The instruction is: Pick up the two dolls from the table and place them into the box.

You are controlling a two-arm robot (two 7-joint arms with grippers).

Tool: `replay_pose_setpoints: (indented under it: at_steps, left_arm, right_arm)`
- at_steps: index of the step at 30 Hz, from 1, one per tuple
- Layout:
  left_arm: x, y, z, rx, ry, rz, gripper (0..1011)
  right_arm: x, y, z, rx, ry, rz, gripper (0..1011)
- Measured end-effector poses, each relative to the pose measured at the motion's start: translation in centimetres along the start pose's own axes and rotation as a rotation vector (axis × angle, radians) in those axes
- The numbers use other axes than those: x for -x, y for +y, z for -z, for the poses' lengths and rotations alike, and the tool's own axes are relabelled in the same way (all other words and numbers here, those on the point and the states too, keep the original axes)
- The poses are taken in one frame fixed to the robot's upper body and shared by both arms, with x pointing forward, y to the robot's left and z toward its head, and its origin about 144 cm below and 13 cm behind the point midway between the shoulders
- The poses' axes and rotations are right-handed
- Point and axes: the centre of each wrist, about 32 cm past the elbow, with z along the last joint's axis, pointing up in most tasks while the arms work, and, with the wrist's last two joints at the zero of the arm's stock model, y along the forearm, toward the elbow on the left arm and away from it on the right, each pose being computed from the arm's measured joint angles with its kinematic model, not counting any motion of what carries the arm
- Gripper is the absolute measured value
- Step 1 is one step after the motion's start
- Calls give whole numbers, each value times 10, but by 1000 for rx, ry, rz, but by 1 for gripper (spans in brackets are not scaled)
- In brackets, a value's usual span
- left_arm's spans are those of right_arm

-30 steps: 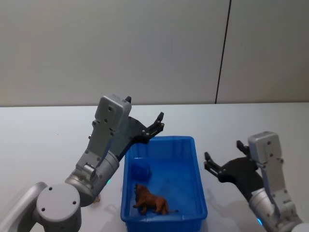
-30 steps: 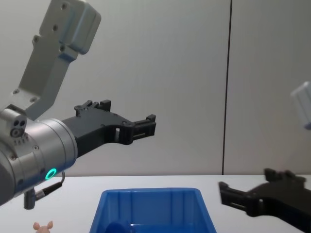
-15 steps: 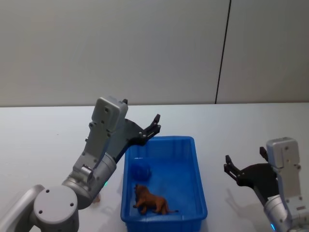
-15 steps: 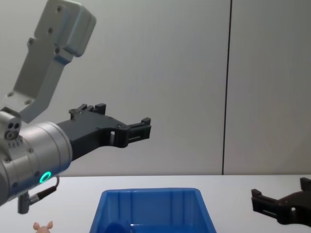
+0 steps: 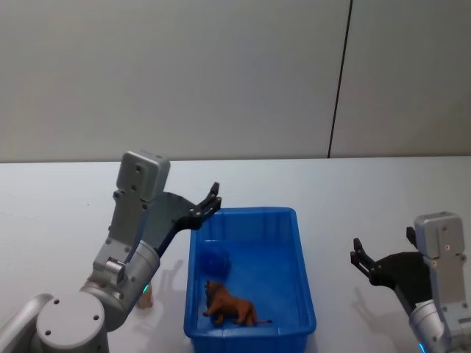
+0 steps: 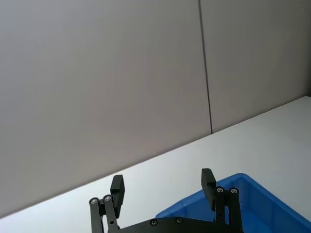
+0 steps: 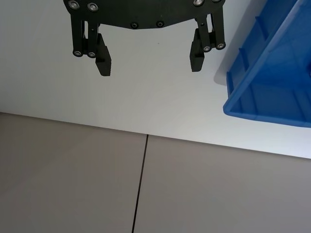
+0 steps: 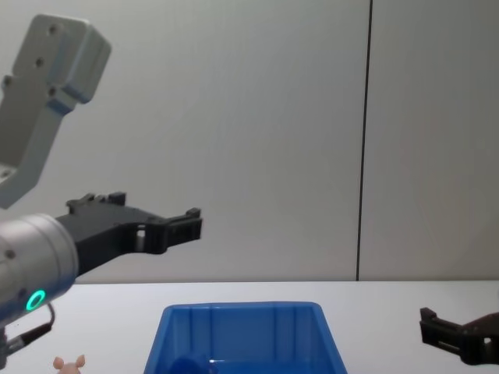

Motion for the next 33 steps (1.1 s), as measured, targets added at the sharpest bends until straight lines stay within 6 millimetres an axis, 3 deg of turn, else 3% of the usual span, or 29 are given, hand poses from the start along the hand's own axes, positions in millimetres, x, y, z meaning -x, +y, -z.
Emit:
replay_pose_setpoints:
  at_steps: [33]
  left_arm:
    - [-2,15,9,-373,170,-288,1001]
  right_arm:
    - [-1,-2,1,6,0,17,1001]
